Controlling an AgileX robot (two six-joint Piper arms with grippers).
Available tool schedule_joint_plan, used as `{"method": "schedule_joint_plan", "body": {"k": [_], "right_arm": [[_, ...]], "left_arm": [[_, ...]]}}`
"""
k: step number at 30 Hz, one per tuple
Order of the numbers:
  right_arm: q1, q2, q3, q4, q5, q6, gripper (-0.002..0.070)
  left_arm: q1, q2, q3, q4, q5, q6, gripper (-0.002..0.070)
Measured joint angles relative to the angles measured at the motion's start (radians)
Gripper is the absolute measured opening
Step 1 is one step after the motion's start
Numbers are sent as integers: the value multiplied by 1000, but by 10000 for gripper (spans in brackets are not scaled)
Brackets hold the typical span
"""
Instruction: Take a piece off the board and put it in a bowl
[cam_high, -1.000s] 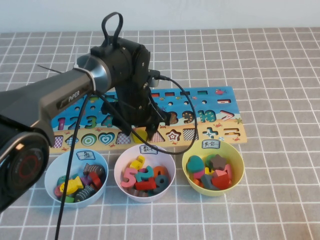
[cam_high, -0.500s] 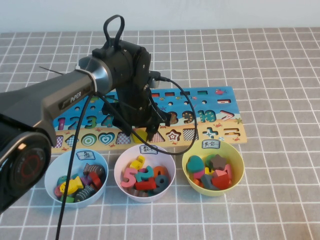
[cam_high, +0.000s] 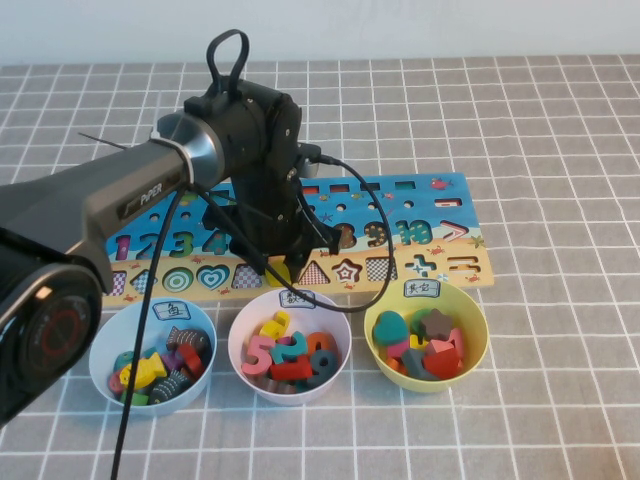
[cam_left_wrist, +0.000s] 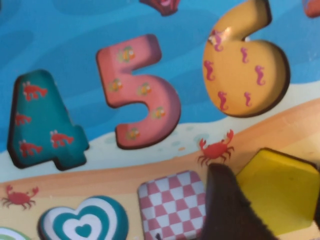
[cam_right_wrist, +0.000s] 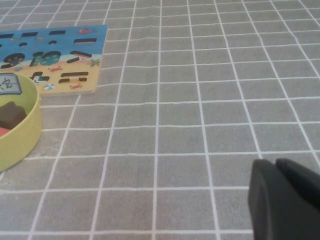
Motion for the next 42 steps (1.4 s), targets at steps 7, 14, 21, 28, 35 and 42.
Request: {"method": "schedule_joint_plan", "body": {"k": [7, 14, 21, 28, 35, 42], "right_arm": [[0, 0, 0, 0, 0, 0, -17], [0, 0, 0, 0, 0, 0, -17], [0, 0, 0, 1, 0, 0, -17], [0, 0, 0, 1, 0, 0, -17], [0, 0, 0, 1, 0, 0, -17], [0, 0, 0, 1, 0, 0, -17]], "left_arm": [[0, 0, -2, 0, 4, 0, 286], [0, 1, -17, 0, 15, 0, 286], [0, 5, -70, -4, 58, 0, 286], [0, -9, -74, -6, 76, 10, 286], [-2, -137, -75, -8, 61, 113, 286], [-65, -209, -67, -23, 118, 289, 286]]}}
